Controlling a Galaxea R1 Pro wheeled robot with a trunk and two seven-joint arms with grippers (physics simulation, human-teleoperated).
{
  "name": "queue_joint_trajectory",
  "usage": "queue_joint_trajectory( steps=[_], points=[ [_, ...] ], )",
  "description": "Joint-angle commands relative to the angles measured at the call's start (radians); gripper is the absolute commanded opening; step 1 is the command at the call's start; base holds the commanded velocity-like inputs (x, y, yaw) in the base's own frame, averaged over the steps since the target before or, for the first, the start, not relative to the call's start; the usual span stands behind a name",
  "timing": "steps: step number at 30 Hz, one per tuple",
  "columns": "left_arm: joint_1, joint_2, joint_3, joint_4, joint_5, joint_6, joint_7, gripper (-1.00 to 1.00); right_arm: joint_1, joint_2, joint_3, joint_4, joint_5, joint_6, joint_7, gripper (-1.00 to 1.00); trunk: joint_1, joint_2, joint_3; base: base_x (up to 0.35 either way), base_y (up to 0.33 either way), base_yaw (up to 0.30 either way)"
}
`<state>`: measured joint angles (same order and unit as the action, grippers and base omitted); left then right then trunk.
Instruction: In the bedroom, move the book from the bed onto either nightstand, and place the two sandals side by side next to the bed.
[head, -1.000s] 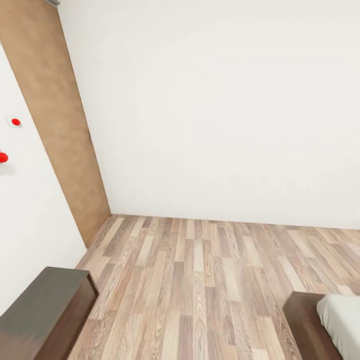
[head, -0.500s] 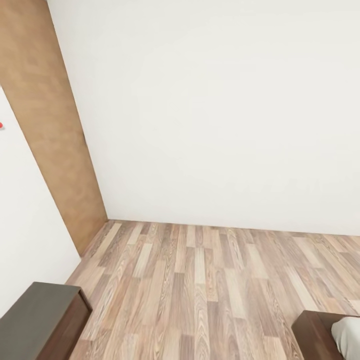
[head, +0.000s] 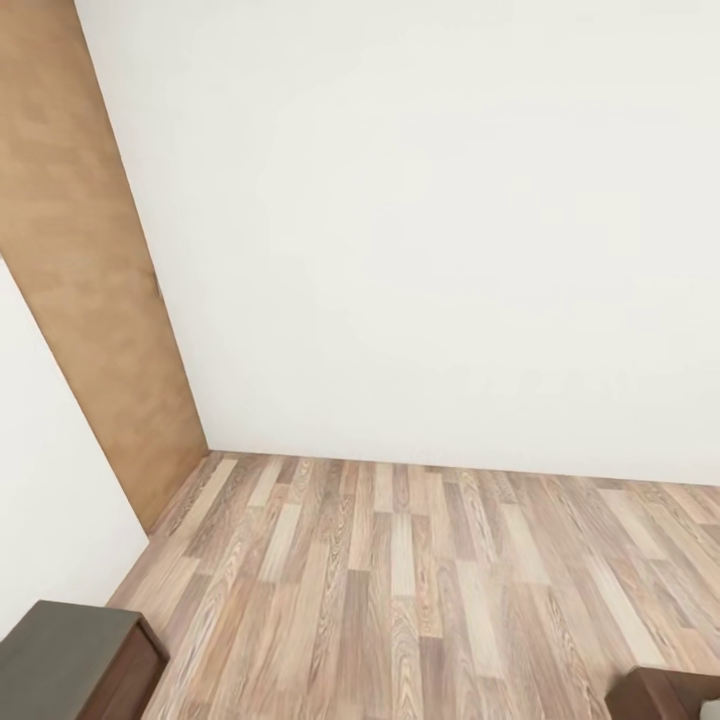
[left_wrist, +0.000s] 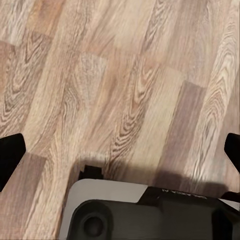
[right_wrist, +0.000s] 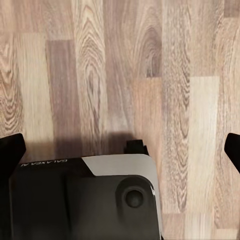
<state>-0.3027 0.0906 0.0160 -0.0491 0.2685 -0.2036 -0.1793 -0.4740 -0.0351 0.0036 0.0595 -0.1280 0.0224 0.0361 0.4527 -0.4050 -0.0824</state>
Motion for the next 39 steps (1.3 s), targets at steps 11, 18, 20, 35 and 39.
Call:
queue_joint_trajectory(
  steps=[11,18,20,35,39],
  points=[
    [-0.001,0.000,0.000,-0.021,0.007,-0.005,-0.007,1.00,-0.002,0.000,0.001,0.002,-0.011,0.001,0.004,1.00,0.001,-0.002,-0.002,0.328,0.000,0.000],
    [-0.001,0.001,0.000,-0.020,0.007,-0.005,-0.009,1.00,-0.002,0.000,0.001,0.002,-0.012,0.002,0.004,1.00,0.001,-0.002,-0.002,0.328,0.000,0.000],
    [-0.001,0.000,0.000,-0.020,0.007,-0.005,-0.009,1.00,-0.002,0.000,0.001,0.002,-0.012,0.002,0.004,1.00,0.001,-0.002,-0.002,0.328,0.000,0.000],
    [-0.001,0.000,0.001,-0.020,0.011,-0.005,-0.009,1.00,-0.002,0.001,0.001,0.002,-0.011,0.002,0.004,1.00,0.001,-0.002,-0.002,0.328,0.000,0.000],
    [-0.001,0.000,0.002,-0.020,0.012,-0.005,-0.009,1.00,-0.002,0.001,0.001,0.002,-0.011,0.002,0.004,1.00,0.001,-0.002,-0.002,0.332,0.000,0.000]
  ],
)
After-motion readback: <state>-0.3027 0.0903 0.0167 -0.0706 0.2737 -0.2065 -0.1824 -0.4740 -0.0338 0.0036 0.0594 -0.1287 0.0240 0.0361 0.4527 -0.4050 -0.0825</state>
